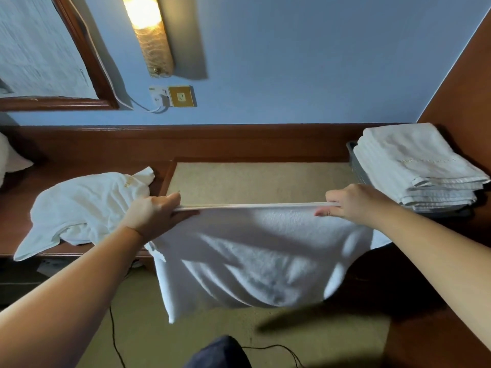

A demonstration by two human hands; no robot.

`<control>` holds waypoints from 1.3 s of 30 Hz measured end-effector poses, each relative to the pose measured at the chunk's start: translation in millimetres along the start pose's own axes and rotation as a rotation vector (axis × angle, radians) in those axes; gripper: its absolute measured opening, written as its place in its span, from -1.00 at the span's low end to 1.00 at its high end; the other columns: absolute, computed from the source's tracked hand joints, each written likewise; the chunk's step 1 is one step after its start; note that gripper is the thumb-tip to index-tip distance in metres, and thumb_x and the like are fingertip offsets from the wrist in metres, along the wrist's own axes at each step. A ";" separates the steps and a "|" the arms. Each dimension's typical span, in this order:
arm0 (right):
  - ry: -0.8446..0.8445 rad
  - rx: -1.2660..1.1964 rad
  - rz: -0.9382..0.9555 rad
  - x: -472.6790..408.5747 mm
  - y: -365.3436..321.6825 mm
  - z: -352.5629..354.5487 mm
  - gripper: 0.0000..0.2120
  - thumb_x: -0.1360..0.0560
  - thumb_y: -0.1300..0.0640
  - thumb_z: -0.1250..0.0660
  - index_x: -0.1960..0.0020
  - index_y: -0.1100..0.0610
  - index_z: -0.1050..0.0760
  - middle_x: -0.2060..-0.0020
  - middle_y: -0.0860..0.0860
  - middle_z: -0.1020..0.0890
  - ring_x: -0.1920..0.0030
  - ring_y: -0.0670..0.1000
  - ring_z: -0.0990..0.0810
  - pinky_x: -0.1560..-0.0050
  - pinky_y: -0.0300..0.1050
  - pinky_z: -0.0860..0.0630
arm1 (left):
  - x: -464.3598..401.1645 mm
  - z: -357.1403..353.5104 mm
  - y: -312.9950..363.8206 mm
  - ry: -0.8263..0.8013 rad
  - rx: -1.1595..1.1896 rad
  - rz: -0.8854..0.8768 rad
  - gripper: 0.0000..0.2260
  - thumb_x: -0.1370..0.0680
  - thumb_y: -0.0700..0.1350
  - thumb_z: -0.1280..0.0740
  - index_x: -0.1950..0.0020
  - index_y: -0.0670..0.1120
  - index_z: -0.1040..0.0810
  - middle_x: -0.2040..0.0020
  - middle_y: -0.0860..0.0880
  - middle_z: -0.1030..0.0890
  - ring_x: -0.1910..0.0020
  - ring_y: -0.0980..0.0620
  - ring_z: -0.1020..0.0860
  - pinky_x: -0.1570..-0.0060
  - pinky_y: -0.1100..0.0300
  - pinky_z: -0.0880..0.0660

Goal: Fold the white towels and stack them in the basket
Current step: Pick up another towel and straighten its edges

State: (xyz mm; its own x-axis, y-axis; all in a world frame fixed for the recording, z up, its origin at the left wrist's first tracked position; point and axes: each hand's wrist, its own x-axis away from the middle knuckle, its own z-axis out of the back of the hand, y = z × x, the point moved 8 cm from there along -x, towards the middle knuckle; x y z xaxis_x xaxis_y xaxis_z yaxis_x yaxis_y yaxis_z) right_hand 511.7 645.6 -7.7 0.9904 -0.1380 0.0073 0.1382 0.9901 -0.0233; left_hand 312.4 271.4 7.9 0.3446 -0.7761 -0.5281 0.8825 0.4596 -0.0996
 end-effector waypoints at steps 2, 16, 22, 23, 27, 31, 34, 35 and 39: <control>0.022 0.008 0.004 -7.9 8.5 -6.0 -0.30 -0.43 -0.62 0.01 0.27 0.04 -0.26 0.55 -0.01 -0.32 0.52 -0.02 -0.28 0.43 -0.06 -0.24 | 2.6 -13.5 -10.4 -0.008 0.013 0.013 -0.53 -0.55 0.24 -0.31 0.28 -0.14 -0.41 0.57 -0.06 -0.36 0.64 -0.19 -0.40 0.47 0.22 -0.16; -0.285 0.075 -0.137 -140.8 70.2 -88.9 -0.76 -0.72 -0.20 0.03 0.02 -0.08 -0.19 0.21 -0.07 -0.46 0.19 0.11 -0.52 0.13 0.12 -0.54 | -51.5 -182.7 -139.1 -0.415 0.245 0.223 -0.90 -0.61 -0.30 -0.37 -0.11 -0.22 -0.58 0.03 -0.23 -0.62 0.08 -0.31 -0.62 0.09 -0.07 -0.54; -0.336 0.144 -0.229 -217.1 94.4 -118.7 -0.67 -0.71 -0.23 -0.04 0.01 0.01 -0.31 0.25 -0.04 -0.41 0.14 0.13 -0.46 0.24 0.02 -0.32 | -69.7 -266.6 -182.6 -0.596 0.225 0.397 -0.67 -0.61 -0.27 -0.25 -0.33 -0.01 -0.50 -0.09 -0.14 -0.51 -0.09 -0.27 -0.51 -0.04 -0.13 -0.50; -0.345 0.145 -0.239 -225.8 96.9 -123.5 -0.67 -0.71 -0.23 -0.05 0.01 0.02 -0.31 0.25 -0.04 -0.39 0.15 0.12 -0.45 0.27 0.01 -0.27 | -69.8 -275.9 -186.4 -0.580 0.224 0.419 -0.68 -0.63 -0.24 -0.24 -0.34 0.03 -0.49 -0.05 -0.14 -0.50 -0.04 -0.28 -0.52 0.02 -0.11 -0.50; -0.372 0.191 -0.223 -247.8 112.7 -160.7 -0.73 -0.73 -0.17 -0.03 -0.02 0.01 -0.27 0.21 -0.02 -0.41 0.21 0.10 -0.47 0.26 0.04 -0.43 | -62.6 -314.5 -194.5 -0.582 0.252 0.563 -0.70 -0.65 -0.09 -0.15 -0.34 0.16 -0.45 0.01 -0.06 -0.40 0.05 -0.23 -0.48 0.04 -0.06 -0.48; -0.440 0.168 -0.302 -256.7 127.5 -197.9 -0.82 -0.75 -0.06 -0.02 -0.07 0.03 -0.25 0.05 0.08 -0.44 0.07 0.25 -0.53 0.13 0.07 -0.45 | -56.0 -353.5 -202.7 -0.671 0.236 0.690 -0.59 -0.58 -0.27 -0.14 -0.35 0.08 -0.41 -0.08 -0.17 -0.41 -0.15 -0.30 -0.43 -0.11 -0.17 -0.45; -0.499 0.125 -0.417 -264.4 136.8 -220.0 -0.83 -0.75 -0.03 -0.01 -0.11 0.02 -0.29 -0.18 0.16 -0.48 -0.18 0.29 -0.53 -0.06 0.12 -0.47 | -59.6 -381.0 -207.3 -0.749 0.184 0.620 -0.60 -0.56 -0.34 -0.16 -0.38 -0.13 -0.41 -0.20 -0.23 -0.44 -0.21 -0.31 -0.38 -0.21 -0.20 -0.42; -0.513 0.099 -0.469 -266.2 141.3 -227.7 -0.80 -0.75 -0.04 0.00 -0.17 0.03 -0.32 -0.29 0.18 -0.45 -0.27 0.28 -0.49 -0.13 0.15 -0.45 | -61.3 -388.9 -209.1 -0.765 0.163 0.600 -0.63 -0.57 -0.34 -0.18 -0.38 -0.17 -0.42 -0.21 -0.24 -0.44 -0.20 -0.30 -0.38 -0.22 -0.20 -0.42; -0.482 0.024 -0.593 -280.9 159.3 -248.8 -0.70 -0.75 -0.09 0.01 -0.28 0.05 -0.36 -0.35 0.19 -0.44 -0.38 0.25 -0.41 -0.24 0.20 -0.40 | -71.1 -408.6 -219.7 -0.795 0.154 0.635 -0.70 -0.60 -0.30 -0.21 -0.34 -0.16 -0.40 -0.21 -0.22 -0.43 -0.22 -0.30 -0.40 -0.07 -0.17 -0.41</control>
State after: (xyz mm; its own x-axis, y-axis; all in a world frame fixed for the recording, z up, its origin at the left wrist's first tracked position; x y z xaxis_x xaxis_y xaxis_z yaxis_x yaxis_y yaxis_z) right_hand 256.5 836.1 -262.2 0.6379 -0.6265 0.4478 0.6409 0.7543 0.1424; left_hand -36.7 402.0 -277.2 0.8248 -0.4964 0.2706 0.4758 0.8680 0.1422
